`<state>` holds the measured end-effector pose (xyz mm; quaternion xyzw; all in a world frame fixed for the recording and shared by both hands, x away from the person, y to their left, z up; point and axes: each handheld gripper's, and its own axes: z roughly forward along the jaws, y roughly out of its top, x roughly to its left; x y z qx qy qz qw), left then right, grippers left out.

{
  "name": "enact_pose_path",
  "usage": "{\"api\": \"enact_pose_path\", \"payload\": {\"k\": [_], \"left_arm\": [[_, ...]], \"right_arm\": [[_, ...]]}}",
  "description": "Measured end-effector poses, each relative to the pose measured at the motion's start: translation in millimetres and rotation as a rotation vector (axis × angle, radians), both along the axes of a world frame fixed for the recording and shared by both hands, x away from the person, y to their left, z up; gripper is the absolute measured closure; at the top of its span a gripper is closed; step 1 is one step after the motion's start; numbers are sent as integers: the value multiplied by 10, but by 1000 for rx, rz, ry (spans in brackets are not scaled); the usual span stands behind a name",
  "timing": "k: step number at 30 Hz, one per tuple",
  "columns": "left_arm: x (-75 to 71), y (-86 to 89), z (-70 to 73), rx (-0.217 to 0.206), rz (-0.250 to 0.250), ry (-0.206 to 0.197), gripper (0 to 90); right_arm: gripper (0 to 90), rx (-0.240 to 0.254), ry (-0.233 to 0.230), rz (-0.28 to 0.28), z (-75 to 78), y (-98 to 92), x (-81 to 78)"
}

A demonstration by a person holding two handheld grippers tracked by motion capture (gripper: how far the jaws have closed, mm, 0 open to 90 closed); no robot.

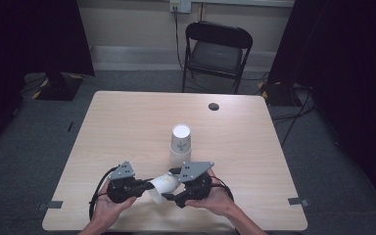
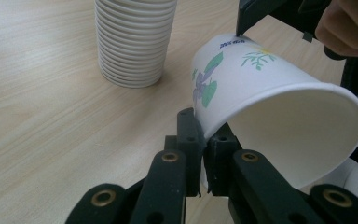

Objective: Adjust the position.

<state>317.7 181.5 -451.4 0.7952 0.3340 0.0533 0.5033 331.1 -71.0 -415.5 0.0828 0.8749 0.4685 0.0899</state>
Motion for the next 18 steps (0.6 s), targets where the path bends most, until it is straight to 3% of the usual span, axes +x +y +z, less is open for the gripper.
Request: {"api": "enact_pose_path", "payload": {"k": [3,12,18], "left_arm": [[4,18,4,-27,4,4,870],[3,41,5,-54,21,27,880],[0,51,4,-83,29,46,881]], "right_arm": [[196,-17,-8,18,-19,6,-7],[151,-83,-43,30,-118,81,-55],[146,-89,-72,28,-128,113,-80]]}}
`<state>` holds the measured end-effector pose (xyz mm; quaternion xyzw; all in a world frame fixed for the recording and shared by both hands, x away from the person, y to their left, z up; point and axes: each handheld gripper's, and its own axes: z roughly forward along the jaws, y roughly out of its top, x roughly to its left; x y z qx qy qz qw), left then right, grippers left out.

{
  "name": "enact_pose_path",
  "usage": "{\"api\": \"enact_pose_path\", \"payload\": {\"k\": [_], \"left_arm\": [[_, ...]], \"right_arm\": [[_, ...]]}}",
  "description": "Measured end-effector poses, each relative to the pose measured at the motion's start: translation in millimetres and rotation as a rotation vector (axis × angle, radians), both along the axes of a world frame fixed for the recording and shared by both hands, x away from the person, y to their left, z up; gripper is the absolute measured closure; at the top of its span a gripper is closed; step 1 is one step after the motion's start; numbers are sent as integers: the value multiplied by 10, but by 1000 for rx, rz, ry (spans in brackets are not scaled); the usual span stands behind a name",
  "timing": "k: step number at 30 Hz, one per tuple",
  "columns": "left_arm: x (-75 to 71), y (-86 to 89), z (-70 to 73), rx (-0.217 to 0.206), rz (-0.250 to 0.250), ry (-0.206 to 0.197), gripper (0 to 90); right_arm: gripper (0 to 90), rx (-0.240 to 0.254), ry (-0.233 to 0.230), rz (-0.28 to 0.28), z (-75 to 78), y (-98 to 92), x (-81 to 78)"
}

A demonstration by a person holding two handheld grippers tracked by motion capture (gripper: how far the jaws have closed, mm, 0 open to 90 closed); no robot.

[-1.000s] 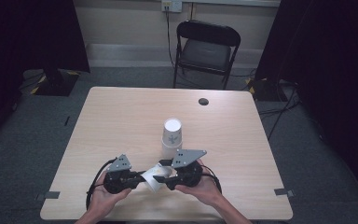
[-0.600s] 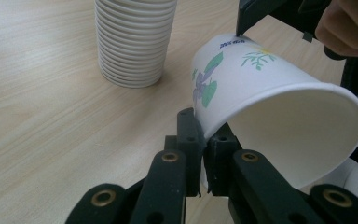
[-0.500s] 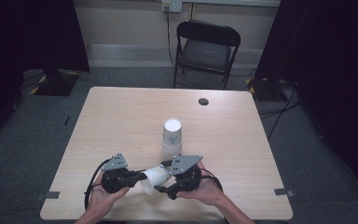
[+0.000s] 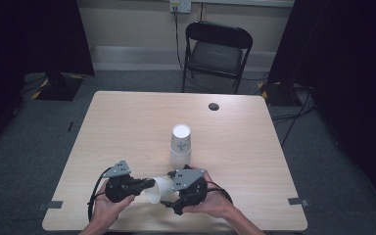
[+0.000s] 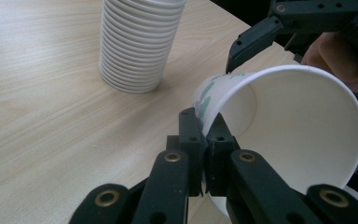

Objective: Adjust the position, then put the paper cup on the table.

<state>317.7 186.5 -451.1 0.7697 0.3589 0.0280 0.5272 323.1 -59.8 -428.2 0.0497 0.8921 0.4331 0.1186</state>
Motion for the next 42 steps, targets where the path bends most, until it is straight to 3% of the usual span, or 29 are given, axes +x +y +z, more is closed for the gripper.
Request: {"api": "enact_pose_path", "payload": {"k": [7,13,28,33,38,42], "left_arm": [[-3,-1,-6,-18,4,15,881],[-18,-28,1,-30,-25,21,880],[-10,-24,-24,-47,-21,47,880],[-9,-51,-40,-28,-32,57,880],[18,-47,-60,-36,-40,76,879],[38,-58,-75,-23,-49,84,879]], "right_arm": [[145,-18,-21,-1,-21,30,-17],[139,-38,-49,8,-54,85,-54],[169,-60,-122,-8,-109,155,-103],[176,-63,-135,13,-120,196,-118],[193,-64,-132,13,-116,212,-124],[207,-93,-167,13,-117,234,-154]]}}
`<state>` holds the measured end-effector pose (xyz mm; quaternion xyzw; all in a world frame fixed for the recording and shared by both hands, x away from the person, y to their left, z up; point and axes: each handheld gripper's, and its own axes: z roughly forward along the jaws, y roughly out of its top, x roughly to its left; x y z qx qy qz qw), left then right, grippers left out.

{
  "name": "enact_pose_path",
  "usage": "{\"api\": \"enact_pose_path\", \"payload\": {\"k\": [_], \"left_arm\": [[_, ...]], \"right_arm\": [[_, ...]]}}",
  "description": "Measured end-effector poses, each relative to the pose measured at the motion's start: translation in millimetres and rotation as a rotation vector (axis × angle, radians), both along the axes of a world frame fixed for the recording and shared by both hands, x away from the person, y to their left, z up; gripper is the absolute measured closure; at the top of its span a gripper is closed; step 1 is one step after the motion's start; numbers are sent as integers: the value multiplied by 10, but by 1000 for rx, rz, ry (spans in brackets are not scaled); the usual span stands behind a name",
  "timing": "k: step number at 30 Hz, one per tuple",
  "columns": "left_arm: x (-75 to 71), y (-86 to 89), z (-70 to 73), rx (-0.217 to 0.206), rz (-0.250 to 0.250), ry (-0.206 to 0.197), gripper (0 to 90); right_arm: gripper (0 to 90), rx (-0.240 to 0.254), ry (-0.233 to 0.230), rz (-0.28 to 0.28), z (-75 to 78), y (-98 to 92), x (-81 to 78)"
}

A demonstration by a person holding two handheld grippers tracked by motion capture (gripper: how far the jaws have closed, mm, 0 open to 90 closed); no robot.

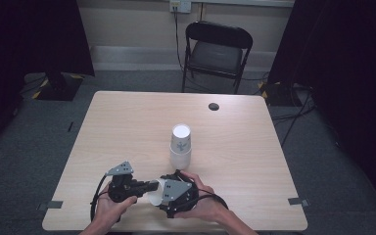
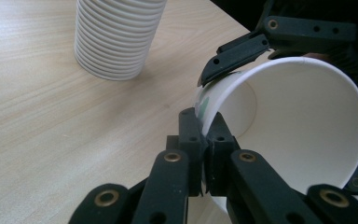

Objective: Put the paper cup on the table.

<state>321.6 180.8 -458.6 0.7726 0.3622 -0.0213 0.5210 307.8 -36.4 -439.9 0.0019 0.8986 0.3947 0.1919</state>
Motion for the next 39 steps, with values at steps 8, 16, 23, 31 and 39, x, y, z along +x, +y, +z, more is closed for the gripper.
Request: {"api": "enact_pose_path", "payload": {"k": [8,16,23,31,39], "left_arm": [[-15,5,7,-6,9,-10,864],[-48,54,59,-35,20,-17,846],[-48,7,58,-17,5,-3,880],[-52,-88,23,9,-25,26,882],[-67,-77,32,15,-33,21,882]], "right_arm": [[249,22,45,-2,1,-18,20],[276,90,137,-25,0,-75,79],[246,66,75,-15,7,-67,10],[222,11,-15,12,-22,-14,-98],[232,-32,-71,12,-25,13,-154]]}}
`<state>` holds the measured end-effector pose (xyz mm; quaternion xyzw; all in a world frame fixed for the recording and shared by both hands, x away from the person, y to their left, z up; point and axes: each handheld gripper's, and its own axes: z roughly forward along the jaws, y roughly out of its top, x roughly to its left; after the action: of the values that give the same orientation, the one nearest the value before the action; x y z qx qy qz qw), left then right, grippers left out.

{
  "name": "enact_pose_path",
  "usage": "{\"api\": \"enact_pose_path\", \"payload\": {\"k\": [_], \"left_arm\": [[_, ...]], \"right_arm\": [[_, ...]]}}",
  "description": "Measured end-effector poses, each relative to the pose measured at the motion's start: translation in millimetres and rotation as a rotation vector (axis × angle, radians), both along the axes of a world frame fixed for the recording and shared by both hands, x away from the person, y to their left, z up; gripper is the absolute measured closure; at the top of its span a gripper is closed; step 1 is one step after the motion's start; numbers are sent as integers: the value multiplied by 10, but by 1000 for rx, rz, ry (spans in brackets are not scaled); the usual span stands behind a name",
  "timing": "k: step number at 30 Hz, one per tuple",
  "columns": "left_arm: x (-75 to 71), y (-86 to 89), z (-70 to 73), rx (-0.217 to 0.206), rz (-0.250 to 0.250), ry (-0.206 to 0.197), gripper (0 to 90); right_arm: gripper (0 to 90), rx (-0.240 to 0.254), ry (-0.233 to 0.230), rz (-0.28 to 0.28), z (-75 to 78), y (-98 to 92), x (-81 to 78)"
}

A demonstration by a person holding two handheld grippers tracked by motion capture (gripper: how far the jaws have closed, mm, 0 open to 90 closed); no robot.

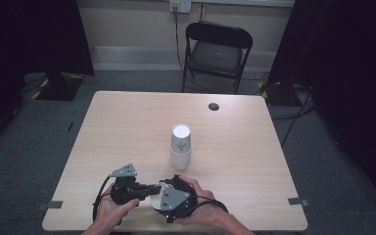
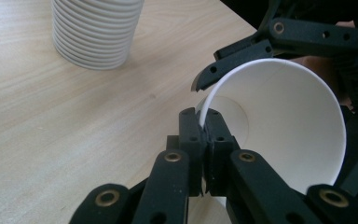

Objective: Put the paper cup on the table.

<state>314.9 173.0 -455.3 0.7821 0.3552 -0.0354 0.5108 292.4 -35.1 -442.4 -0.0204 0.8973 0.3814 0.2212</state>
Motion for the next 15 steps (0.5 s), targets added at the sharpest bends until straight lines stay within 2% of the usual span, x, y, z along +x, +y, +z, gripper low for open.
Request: {"api": "enact_pose_path", "payload": {"k": [4,9,13,15], "left_arm": [[14,-8,-11,3,4,5,880],[8,-35,5,19,8,-31,876],[20,-41,5,16,7,-36,868],[21,-39,12,11,9,-43,859]], "right_arm": [[248,-4,10,-2,-1,-8,13],[255,26,45,-24,-5,-29,43],[267,34,47,-23,1,-49,51],[285,46,66,-25,6,-74,69]]}}
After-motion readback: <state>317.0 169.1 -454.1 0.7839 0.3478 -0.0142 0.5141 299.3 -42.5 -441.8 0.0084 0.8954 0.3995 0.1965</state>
